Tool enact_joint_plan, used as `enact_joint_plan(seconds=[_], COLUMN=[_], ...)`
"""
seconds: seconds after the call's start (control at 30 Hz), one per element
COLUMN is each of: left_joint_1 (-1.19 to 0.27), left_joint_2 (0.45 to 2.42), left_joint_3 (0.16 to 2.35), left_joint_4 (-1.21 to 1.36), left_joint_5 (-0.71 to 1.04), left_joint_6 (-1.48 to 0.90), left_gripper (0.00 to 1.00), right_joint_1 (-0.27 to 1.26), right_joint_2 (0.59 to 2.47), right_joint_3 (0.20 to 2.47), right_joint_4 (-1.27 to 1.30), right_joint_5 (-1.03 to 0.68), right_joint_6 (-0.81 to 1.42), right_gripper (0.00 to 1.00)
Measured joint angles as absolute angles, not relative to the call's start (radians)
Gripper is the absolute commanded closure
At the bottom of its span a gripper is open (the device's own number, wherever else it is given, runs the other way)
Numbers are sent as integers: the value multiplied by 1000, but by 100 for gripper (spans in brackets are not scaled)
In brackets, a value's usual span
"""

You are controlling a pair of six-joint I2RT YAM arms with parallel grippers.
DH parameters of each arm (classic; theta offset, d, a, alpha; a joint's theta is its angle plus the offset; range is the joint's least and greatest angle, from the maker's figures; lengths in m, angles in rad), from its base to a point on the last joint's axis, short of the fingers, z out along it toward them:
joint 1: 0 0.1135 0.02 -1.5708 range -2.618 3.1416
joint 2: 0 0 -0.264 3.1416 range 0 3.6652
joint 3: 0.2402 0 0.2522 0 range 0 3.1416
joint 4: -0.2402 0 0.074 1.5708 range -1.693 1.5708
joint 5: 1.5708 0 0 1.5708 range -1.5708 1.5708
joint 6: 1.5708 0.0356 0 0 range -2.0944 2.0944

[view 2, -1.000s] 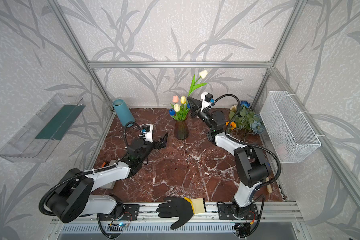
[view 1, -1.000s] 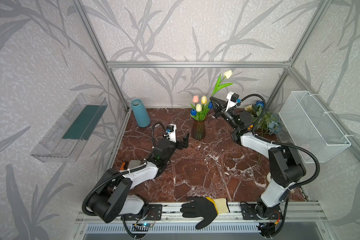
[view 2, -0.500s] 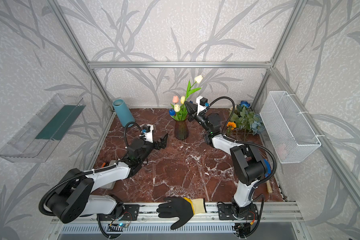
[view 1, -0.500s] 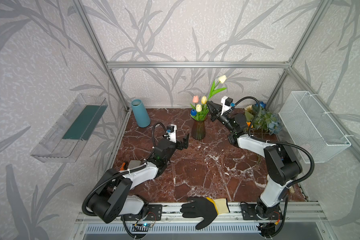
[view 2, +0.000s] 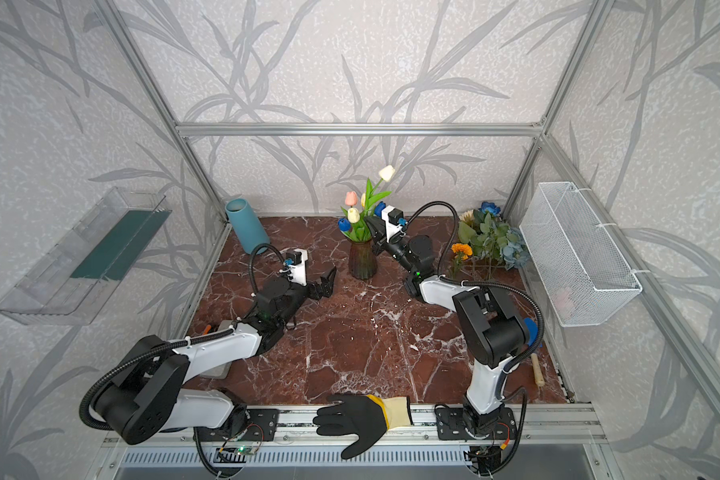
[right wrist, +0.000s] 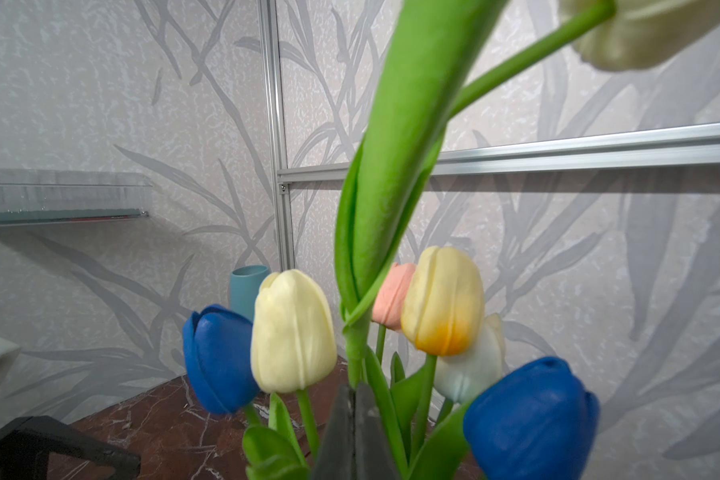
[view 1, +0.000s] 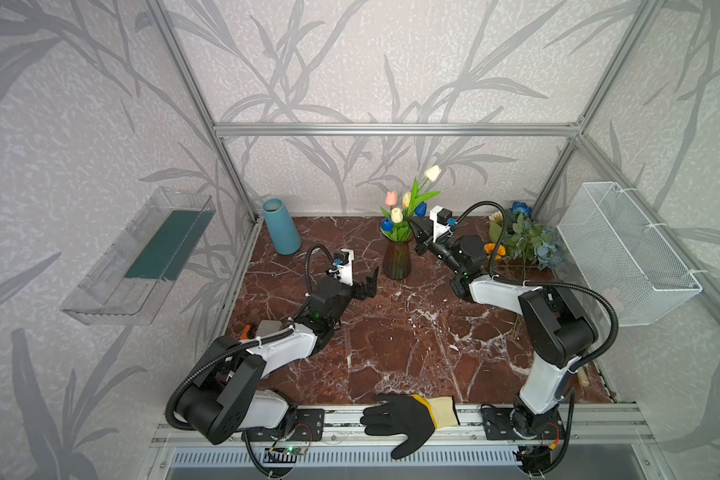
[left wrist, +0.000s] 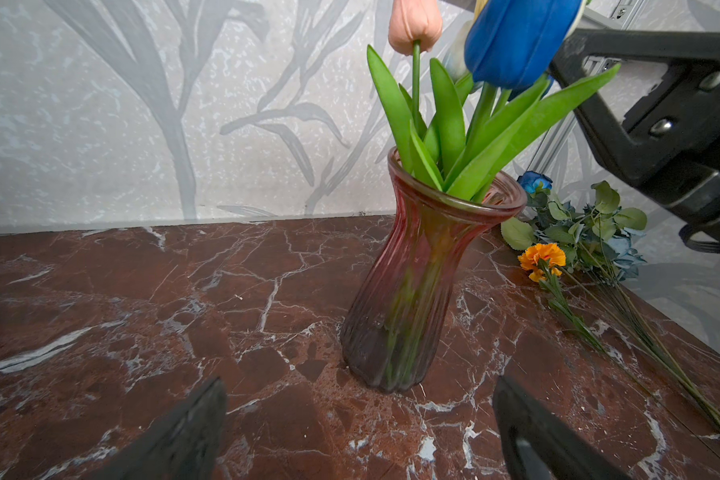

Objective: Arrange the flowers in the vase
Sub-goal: 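Lower the white tulip stem into the pink vase and open the right gripper, then draw the right gripper back while the left gripper moves against the vase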

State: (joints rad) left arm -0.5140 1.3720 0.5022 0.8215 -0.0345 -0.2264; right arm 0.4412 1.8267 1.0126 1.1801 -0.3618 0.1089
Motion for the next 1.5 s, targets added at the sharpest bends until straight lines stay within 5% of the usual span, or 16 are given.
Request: enact_joint_plan(seconds=[0.27, 0.47, 1.23, 1.5], left_joint_1=[-514, -514, -514, -514], left_joint_2=[1397, 1400, 1621, 1801], left_joint_3=[503, 503, 682, 750], left_joint_4=[825, 826, 894, 1040], left_joint_5=[-33, -32, 126, 205], left_joint_6=[-228, -228, -191, -145], left_gripper=[1, 1, 1, 1], right_joint_1=[452, 453, 487, 487], right_joint_2=[1827, 1825, 1507, 1380], right_joint_3=[995, 982, 682, 504], right_joint_4=[1122, 1073, 1005, 1052], right_joint_5=[-339, -314, -216, -192], right_joint_6=[33, -4, -104, -76], right_gripper=[100, 75, 16, 14])
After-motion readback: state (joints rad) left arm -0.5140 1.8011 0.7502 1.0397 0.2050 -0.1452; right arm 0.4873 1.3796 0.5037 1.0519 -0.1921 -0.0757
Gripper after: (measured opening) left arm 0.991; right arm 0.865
